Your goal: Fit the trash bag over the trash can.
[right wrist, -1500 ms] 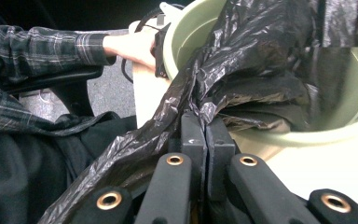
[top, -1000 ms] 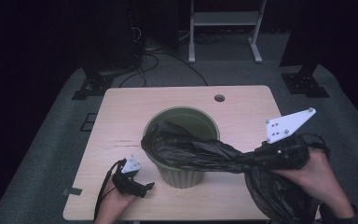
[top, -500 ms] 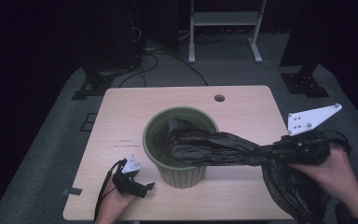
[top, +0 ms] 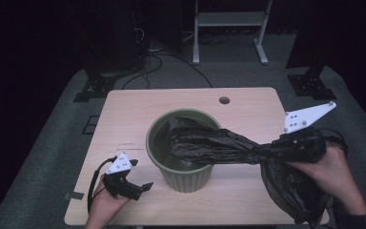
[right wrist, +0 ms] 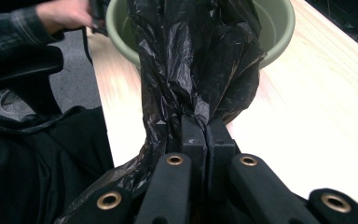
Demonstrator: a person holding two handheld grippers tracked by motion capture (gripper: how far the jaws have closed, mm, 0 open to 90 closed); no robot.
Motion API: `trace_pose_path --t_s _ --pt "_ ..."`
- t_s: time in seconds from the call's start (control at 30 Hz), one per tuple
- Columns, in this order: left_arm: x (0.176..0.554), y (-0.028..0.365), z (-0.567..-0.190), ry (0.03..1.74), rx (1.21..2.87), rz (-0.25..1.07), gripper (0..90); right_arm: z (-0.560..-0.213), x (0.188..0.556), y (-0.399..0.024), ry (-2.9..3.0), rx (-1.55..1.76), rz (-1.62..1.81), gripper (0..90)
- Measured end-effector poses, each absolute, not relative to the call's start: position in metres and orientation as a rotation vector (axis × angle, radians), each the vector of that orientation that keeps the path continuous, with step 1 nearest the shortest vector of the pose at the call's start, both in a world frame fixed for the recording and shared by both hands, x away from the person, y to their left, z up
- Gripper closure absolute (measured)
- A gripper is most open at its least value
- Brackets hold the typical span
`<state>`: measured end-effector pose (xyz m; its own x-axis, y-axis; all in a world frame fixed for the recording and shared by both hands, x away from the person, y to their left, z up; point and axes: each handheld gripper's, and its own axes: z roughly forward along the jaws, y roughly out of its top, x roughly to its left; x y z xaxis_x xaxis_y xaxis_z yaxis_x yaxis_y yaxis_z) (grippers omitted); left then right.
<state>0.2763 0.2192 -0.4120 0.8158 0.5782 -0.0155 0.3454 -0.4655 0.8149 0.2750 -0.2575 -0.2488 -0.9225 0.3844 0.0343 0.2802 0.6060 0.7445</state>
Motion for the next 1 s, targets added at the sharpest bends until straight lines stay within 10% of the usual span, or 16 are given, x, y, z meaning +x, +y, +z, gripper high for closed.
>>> trace_pose_path --t_s 0.6,1.0 --pt "0.283 0.192 -0.295 0.396 1.993 0.337 31.0 -0.251 0.282 -0.253 2.708 0.563 1.212 88.3" --pt "0.327 0.145 -0.285 0.333 2.025 0.274 37.5 -0.251 0.283 -0.252 2.716 0.54 1.23 88.3"
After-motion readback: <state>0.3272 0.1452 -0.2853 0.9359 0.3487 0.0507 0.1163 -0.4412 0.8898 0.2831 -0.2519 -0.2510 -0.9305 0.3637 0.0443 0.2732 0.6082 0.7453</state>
